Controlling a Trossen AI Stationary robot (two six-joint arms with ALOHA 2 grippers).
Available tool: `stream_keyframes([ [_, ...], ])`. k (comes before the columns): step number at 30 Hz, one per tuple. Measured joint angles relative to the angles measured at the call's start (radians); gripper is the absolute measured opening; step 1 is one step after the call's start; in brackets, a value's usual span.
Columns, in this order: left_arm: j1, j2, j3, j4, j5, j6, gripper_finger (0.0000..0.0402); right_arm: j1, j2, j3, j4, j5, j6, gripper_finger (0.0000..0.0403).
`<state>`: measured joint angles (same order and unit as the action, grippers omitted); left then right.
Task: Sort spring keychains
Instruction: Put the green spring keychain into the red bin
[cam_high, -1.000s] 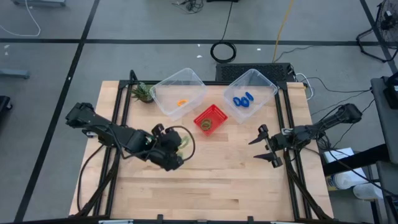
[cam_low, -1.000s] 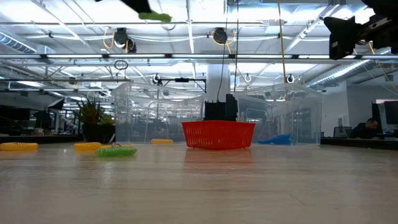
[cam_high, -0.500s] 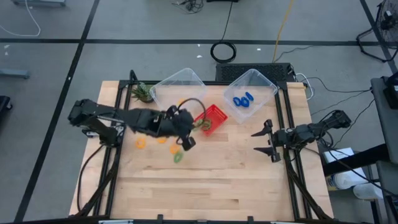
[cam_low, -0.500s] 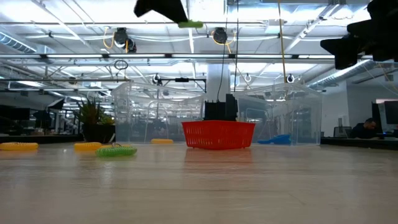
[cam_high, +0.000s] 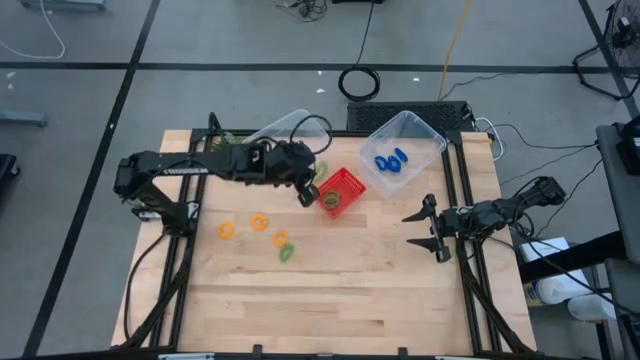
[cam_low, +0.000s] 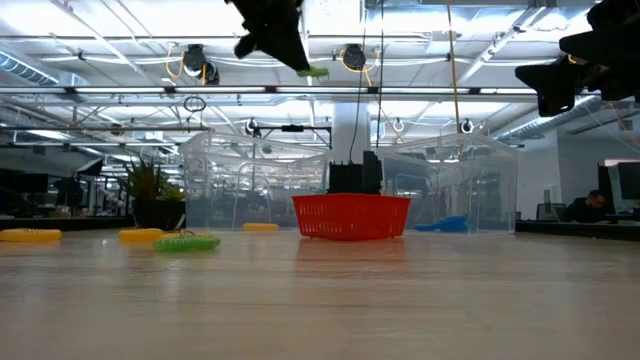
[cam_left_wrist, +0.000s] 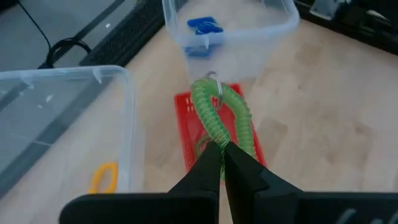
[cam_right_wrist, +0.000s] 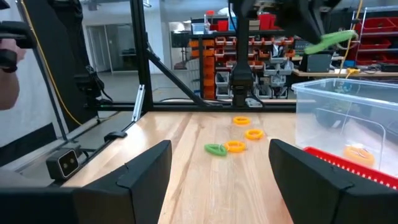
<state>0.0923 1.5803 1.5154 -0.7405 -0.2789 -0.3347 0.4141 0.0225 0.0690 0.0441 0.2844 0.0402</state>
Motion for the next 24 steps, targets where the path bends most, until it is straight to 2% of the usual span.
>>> stream_keyframes([
  [13, 0.057, 0.205, 0.0, 0.176, 0.119, 0.002, 0.0005, 0.0, 0.001, -0.001, 0.016, 0.001, 0.0, 0.0256],
  [24, 0.051, 0.359, -0.001, 0.191, 0.151, -0.029, 0.0005, 0.0, 0.001, -0.002, 0.051, 0.003, 0.0, 0.0256],
])
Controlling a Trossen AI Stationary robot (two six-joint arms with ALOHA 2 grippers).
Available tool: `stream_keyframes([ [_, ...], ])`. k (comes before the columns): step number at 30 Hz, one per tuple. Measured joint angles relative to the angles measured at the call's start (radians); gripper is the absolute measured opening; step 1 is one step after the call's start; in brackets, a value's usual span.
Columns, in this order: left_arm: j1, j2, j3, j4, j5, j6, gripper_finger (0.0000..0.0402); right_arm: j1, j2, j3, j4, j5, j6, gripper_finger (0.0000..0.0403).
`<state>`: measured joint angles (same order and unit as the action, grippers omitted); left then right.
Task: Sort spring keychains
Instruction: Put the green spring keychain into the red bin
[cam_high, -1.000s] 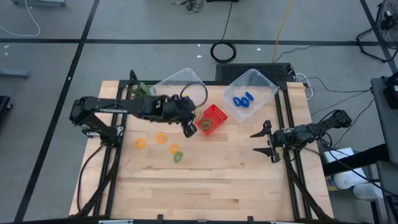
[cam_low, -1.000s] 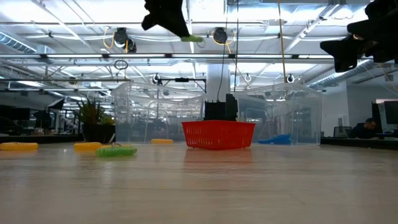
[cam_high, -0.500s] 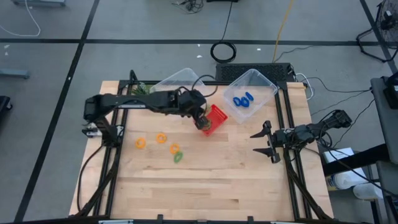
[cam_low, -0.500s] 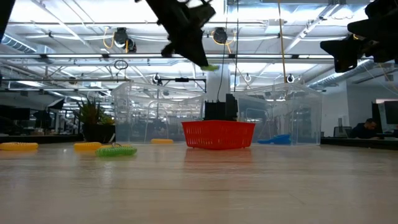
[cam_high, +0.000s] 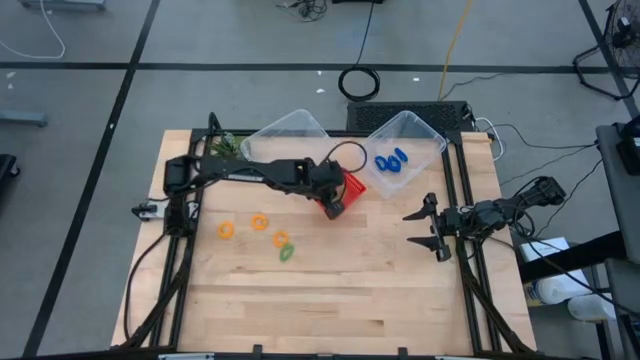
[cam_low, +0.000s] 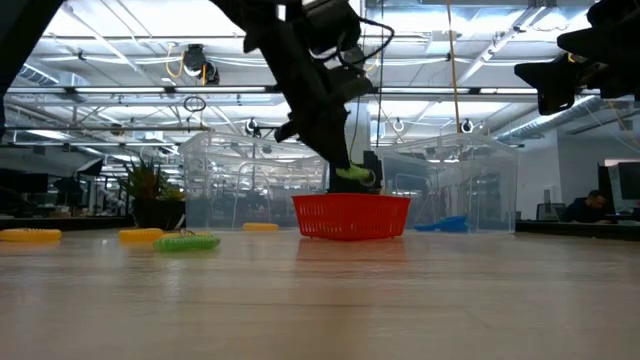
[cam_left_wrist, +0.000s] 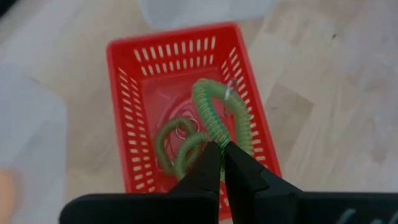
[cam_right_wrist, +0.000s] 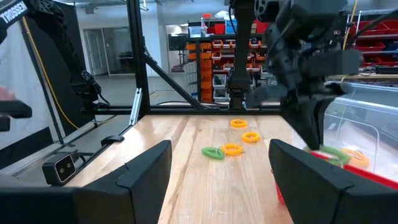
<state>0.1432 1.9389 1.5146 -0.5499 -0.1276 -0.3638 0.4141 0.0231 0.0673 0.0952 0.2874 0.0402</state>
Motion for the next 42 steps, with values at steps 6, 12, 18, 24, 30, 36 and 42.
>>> stream_keyframes([
  [6, 0.0, 0.058, 0.0, 0.036, -0.002, -0.004, 0.0005, 0.0, 0.0, 0.0, 0.002, 0.0, 0.0, 0.0256],
  [12, -0.001, 0.075, 0.0, 0.047, -0.032, -0.011, 0.0007, 0.0, 0.0, 0.0, 0.005, 0.0, 0.0, 0.0256],
  [18, -0.001, 0.074, 0.0, 0.046, -0.049, 0.002, 0.0071, 0.0, 0.0, 0.0, 0.005, -0.001, 0.0, 0.0256],
  [24, -0.008, 0.074, 0.0, 0.046, -0.062, 0.041, 0.0144, 0.0, 0.0, 0.0, 0.005, -0.001, 0.0, 0.0256],
  [30, -0.017, 0.074, 0.0, 0.046, -0.068, 0.075, 0.0226, 0.0, 0.0, -0.001, 0.005, -0.001, 0.0, 0.0256],
  [36, -0.1, 0.071, 0.0, -0.026, -0.2, 0.15, 0.0288, 0.0, 0.0, -0.001, 0.005, -0.002, 0.0, 0.0256],
  [42, -0.163, 0.039, 0.0, -0.225, -0.253, 0.16, 0.0317, 0.0, 0.0, -0.001, 0.005, -0.002, 0.0, 0.0256],
])
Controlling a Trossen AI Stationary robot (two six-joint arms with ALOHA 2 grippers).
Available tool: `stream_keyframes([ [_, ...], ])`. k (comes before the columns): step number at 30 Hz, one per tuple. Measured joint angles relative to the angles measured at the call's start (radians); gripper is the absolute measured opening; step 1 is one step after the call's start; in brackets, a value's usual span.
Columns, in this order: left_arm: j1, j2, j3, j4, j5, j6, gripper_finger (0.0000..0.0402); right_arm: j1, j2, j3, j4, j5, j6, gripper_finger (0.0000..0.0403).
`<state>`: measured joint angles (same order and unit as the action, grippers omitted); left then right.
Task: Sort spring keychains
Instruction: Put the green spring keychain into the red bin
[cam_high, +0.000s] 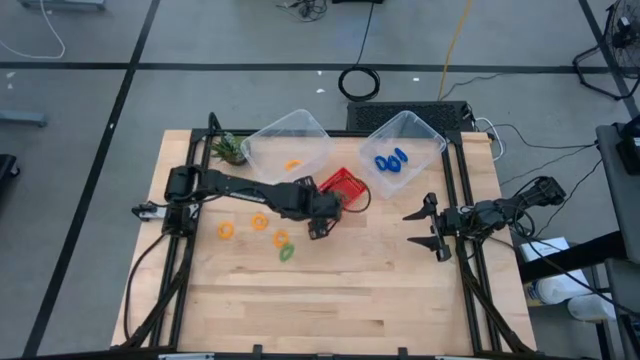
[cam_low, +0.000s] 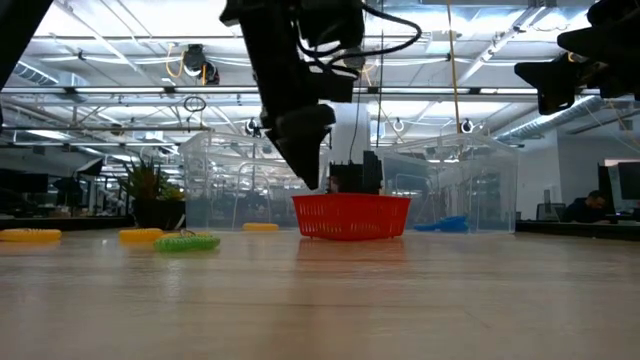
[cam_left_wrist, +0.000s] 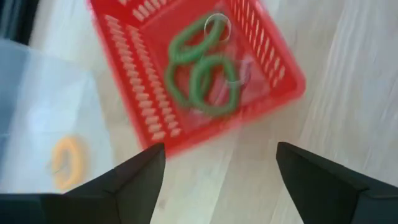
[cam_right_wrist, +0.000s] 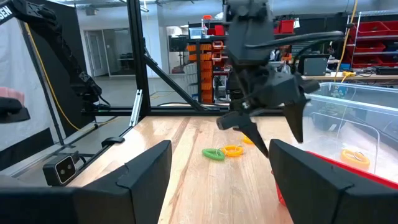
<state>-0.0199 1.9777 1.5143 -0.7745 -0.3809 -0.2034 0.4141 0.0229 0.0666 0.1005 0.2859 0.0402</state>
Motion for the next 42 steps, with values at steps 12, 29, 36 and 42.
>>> stream_keyframes([
  [12, -0.123, -0.03, 0.0, -0.231, 0.016, -0.06, 0.0303, 0.0, 0.0, 0.0, 0.0, 0.0, 0.0, 0.0256],
  [29, -0.252, -0.029, 0.0, -0.343, 0.246, -0.508, 0.0296, 0.0, 0.0, 0.0, 0.0, 0.0, 0.0, 0.0256],
  [36, -0.283, -0.029, -0.036, -0.327, 0.259, -0.728, 0.0285, 0.0, 0.0, 0.0, 0.0, 0.0, 0.0, 0.0256],
  [42, -0.29, -0.028, -0.131, -0.255, 0.261, -0.825, 0.0291, 0.0, 0.0, 0.0, 0.0, 0.0, 0.0, 0.0256],
])
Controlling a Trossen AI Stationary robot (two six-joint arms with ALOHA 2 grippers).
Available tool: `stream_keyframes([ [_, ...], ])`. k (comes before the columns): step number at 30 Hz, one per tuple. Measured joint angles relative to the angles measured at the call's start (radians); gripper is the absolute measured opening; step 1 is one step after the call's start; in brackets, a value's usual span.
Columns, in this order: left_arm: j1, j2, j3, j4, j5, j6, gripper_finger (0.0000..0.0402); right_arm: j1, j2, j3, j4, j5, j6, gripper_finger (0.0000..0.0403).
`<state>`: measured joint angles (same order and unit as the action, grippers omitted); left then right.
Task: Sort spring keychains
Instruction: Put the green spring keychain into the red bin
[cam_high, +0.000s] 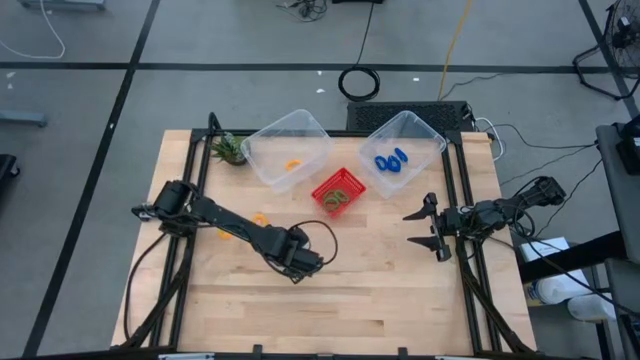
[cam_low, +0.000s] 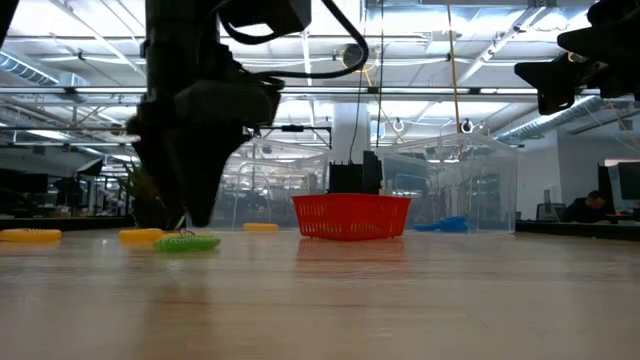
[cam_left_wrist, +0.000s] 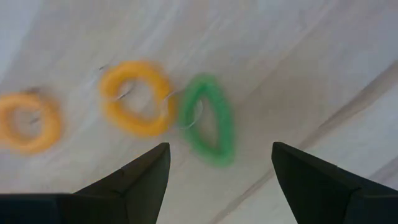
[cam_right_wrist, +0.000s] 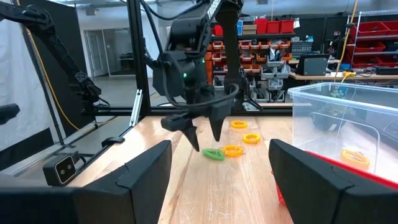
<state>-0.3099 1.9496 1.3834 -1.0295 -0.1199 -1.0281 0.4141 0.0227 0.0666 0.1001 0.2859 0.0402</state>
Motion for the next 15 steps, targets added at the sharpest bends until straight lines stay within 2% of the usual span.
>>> stream_keyframes([
  [6, -0.003, 0.001, -0.06, 0.157, 0.001, 0.002, 0.0285, 0.0, 0.0, 0.0, 0.0, 0.0, 0.0, 0.0256],
  [15, -0.011, -0.004, -0.141, 0.279, 0.044, -0.003, 0.0284, 0.0, 0.0, 0.0, 0.0, 0.0, 0.0, 0.0256],
])
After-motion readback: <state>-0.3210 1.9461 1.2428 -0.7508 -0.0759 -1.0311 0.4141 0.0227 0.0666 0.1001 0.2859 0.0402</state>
